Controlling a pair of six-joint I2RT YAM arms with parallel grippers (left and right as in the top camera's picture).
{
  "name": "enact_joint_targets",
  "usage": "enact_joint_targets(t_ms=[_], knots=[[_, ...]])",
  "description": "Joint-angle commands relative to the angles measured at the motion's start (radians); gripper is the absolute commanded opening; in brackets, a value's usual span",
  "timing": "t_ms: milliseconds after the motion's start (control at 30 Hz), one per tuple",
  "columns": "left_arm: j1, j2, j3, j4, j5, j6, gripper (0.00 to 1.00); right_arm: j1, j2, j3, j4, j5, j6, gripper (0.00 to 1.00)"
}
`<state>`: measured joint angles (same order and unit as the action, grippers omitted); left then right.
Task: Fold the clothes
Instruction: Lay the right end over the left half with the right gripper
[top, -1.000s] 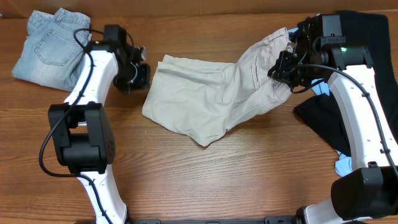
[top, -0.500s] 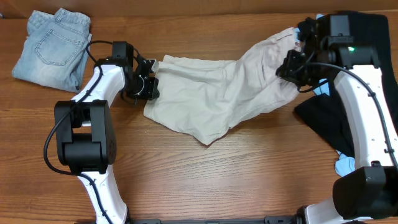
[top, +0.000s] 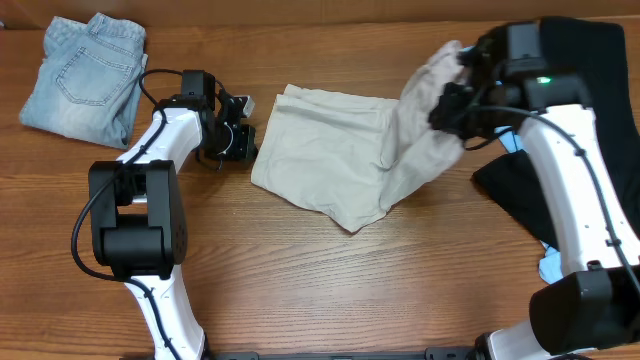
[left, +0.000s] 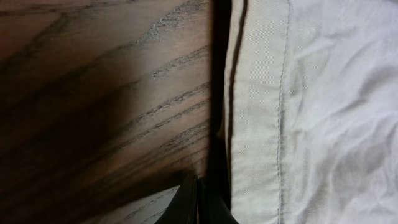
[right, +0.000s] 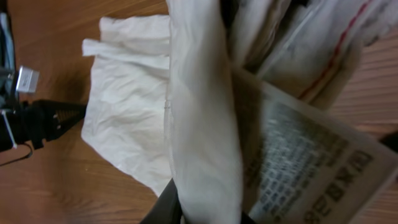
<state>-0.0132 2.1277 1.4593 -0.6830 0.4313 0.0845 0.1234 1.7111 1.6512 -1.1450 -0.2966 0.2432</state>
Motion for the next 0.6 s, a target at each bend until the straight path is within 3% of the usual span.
enact_joint_targets(t_ms=[0, 400, 567], knots=[[-0.007, -0.002, -0.013, 0.005, 0.017, -0.018, 0.04, 0.062, 0.041, 0.031, 0.025, 0.016, 0.059, 0.11], [-0.01, -0.002, -0.013, 0.026, 0.068, -0.018, 0.04, 0.25, 0.118, 0.03, 0.246, 0.013, 0.19, 0.1], [-0.014, -0.002, -0.013, 0.025, 0.069, -0.022, 0.04, 0.318, 0.138, 0.03, 0.296, 0.098, 0.256, 0.1]])
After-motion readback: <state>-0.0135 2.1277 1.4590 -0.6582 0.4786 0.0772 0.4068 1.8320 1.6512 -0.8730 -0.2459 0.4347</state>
